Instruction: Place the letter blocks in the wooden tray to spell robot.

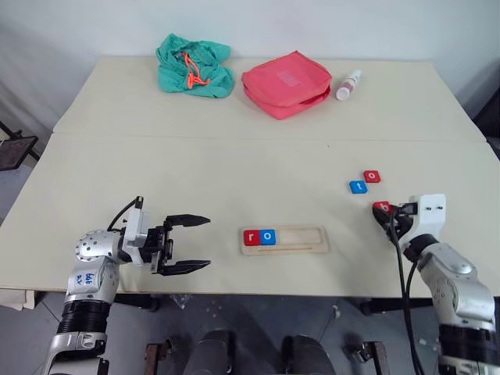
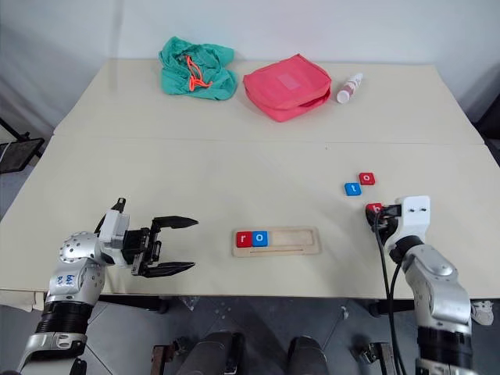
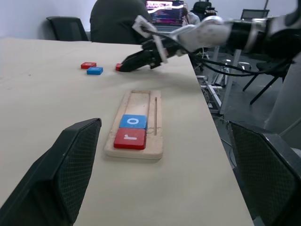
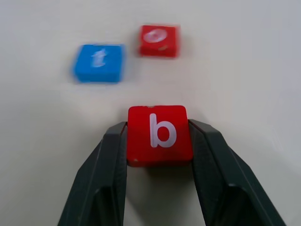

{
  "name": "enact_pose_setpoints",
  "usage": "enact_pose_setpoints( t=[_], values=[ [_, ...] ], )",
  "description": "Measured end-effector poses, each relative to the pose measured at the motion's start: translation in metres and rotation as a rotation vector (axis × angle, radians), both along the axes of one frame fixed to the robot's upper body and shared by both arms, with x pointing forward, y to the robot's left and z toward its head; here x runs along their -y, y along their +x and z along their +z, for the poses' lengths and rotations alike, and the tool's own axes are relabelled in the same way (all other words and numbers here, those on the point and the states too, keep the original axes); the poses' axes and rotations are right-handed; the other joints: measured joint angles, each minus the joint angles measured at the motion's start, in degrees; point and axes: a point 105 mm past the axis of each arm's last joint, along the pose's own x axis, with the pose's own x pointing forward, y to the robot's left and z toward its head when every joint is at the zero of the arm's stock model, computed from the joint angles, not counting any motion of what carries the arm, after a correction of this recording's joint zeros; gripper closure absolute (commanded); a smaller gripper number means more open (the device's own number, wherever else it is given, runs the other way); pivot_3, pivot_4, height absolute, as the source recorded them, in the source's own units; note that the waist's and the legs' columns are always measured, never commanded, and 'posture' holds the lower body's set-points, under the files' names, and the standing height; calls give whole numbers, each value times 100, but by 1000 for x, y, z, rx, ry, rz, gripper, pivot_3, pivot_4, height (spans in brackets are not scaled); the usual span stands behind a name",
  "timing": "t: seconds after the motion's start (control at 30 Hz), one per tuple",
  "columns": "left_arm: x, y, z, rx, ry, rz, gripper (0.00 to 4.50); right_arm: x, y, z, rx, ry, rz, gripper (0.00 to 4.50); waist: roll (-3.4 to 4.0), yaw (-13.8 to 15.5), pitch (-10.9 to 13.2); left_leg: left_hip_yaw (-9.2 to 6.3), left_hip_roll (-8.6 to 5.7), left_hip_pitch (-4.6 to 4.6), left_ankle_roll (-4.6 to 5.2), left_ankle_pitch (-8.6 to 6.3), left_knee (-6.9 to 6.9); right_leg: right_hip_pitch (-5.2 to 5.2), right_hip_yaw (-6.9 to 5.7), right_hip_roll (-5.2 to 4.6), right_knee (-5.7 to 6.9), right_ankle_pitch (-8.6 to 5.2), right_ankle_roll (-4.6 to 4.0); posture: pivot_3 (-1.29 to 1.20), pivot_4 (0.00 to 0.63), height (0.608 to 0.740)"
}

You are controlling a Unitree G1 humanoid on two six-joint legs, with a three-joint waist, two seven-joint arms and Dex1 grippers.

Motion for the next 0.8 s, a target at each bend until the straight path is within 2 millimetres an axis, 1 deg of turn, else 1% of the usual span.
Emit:
enact_pose_setpoints(
  t=[0.17,0.27,0.33,0.43,0.57,0.73,0.77,0.8],
  values=[
    [-4,4,-2,9,-4,22,0,-16,-27,4,5,-2,9,3031,0,27,0,-2,0,1,0,0,2,1,1,1,2,0,0,0,150,740],
    [-5,9,2,22,-11,28,0,-26,-45,-6,-28,26,-4,3031,0,27,0,0,-4,1,0,0,2,1,5,0,2,0,0,0,150,740],
    [-4,10,3,34,-9,28,0,-28,-52,-13,-56,30,-4,3031,0,14,0,3,-5,2,0,0,2,0,8,0,2,0,0,0,150,740],
    [-3,10,4,37,-8,22,0,-30,-53,-15,-57,50,-18,3031,-1,-10,0,3,0,4,-1,0,1,-3,7,3,3,0,0,0,150,740],
    [0,14,12,65,-6,9,0,-35,-51,-16,-53,68,-6,3031,-1,-21,0,4,-2,3,0,0,1,-3,8,2,4,0,0,0,150,740],
    [2,14,11,61,-3,0,0,-41,-48,-17,-41,114,-14,3031,-1,-32,0,2,-2,3,0,0,0,-4,8,2,7,0,0,0,150,740],
    [2,14,11,61,-3,0,0,-42,-48,-17,-39,121,-17,2276,-1,-32,0,2,-2,3,0,0,0,-4,8,2,7,0,0,0,150,740],
    [3,14,11,62,-3,-1,0,-42,-48,-17,-34,124,-18,1969,-1,-32,0,2,-2,3,0,0,0,-4,9,2,7,0,0,0,150,740]
  ],
)
